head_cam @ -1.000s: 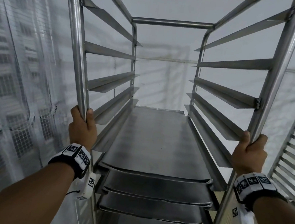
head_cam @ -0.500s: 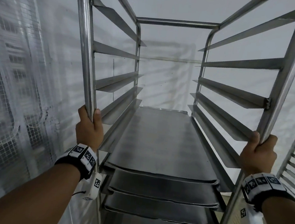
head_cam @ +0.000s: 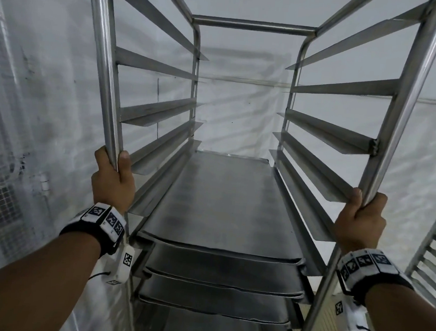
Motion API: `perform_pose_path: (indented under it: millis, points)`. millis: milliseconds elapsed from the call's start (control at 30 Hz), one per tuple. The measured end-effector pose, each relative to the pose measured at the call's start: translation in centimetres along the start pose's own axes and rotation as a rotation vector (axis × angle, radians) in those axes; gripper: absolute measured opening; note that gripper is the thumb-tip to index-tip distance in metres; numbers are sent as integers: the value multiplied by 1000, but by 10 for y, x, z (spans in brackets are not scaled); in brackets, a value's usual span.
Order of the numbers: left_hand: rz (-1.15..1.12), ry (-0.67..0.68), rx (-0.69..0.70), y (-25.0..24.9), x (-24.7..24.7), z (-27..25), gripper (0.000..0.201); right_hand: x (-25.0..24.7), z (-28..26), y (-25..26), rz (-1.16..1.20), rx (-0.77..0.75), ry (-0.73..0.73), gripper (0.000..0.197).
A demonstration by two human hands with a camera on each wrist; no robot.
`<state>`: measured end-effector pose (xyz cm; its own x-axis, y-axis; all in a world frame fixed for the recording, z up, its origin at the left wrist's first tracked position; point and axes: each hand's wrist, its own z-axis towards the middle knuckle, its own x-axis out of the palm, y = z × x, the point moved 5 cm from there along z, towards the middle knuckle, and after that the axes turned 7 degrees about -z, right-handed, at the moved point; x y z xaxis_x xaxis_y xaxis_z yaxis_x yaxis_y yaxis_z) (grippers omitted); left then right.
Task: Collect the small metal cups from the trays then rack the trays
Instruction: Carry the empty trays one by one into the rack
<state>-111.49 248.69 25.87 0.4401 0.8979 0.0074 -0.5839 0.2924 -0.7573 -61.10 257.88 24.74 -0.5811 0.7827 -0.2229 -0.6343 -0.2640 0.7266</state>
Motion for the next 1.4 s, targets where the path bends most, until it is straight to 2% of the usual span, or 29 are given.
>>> perform_pose_path:
  millis: [433, 1000, 1400]
  points:
    - [17, -13, 30, 8, 40, 7, 49, 31, 28, -16, 30, 39, 13, 43]
    - [16, 3, -2, 15, 57, 13, 50, 51, 39, -20, 45, 44, -8, 44]
    - [10, 0, 43, 30, 69, 32, 51, 67, 42, -18, 22, 23, 6, 43]
